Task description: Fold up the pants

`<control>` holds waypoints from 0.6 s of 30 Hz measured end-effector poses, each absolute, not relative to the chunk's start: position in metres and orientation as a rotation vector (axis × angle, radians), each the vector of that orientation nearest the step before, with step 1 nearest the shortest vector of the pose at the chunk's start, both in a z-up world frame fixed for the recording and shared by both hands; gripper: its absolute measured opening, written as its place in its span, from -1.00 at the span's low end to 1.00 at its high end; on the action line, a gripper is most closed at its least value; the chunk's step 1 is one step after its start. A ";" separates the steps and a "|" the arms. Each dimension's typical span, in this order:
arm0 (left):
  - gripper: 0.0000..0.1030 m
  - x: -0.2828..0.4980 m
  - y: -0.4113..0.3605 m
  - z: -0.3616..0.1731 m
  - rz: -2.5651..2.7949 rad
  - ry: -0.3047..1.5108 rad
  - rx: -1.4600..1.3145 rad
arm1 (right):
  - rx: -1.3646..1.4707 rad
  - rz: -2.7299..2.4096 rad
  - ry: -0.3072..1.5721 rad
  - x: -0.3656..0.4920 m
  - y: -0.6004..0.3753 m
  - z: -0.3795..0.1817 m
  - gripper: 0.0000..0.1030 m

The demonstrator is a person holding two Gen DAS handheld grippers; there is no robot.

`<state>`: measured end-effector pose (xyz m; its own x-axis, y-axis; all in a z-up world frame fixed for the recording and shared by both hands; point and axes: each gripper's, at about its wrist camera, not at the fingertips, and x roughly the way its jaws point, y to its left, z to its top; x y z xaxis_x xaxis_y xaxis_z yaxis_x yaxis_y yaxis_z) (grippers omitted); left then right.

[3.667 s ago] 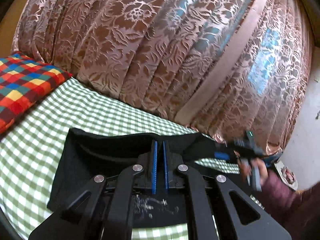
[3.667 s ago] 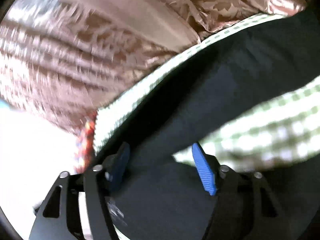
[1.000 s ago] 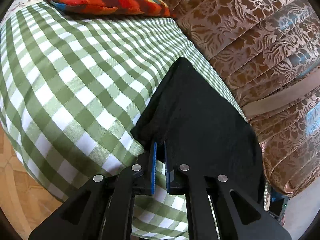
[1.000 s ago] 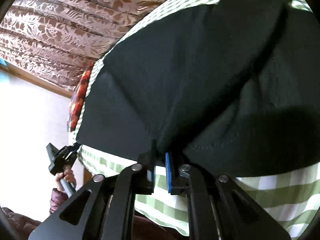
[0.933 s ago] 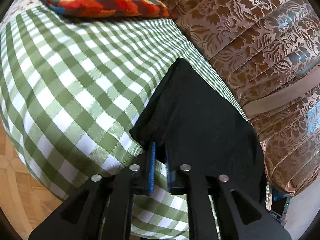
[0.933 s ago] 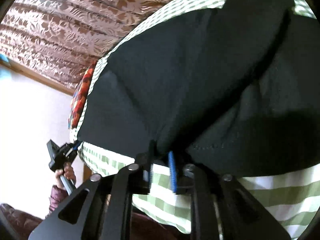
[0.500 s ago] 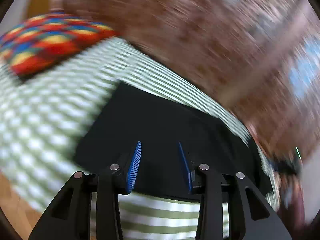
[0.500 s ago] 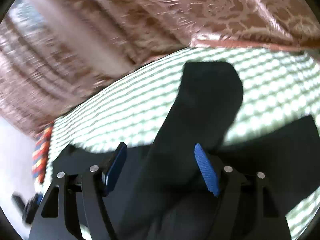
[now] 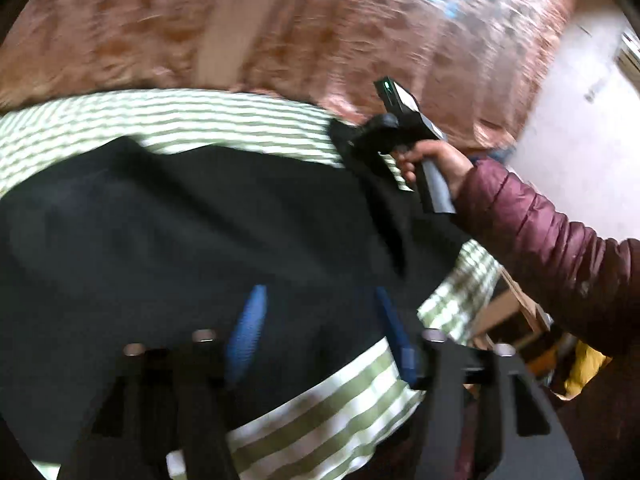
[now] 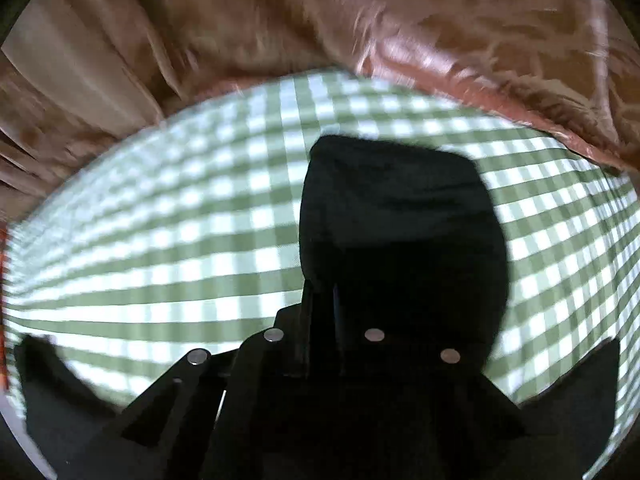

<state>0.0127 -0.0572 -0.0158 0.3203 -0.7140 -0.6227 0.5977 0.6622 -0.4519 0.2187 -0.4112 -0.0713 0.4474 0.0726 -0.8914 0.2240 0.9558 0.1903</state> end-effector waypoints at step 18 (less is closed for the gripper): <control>0.17 -0.004 -0.175 -0.052 -0.970 0.975 0.175 | 0.861 -0.163 0.797 -0.022 -0.569 -0.054 -0.79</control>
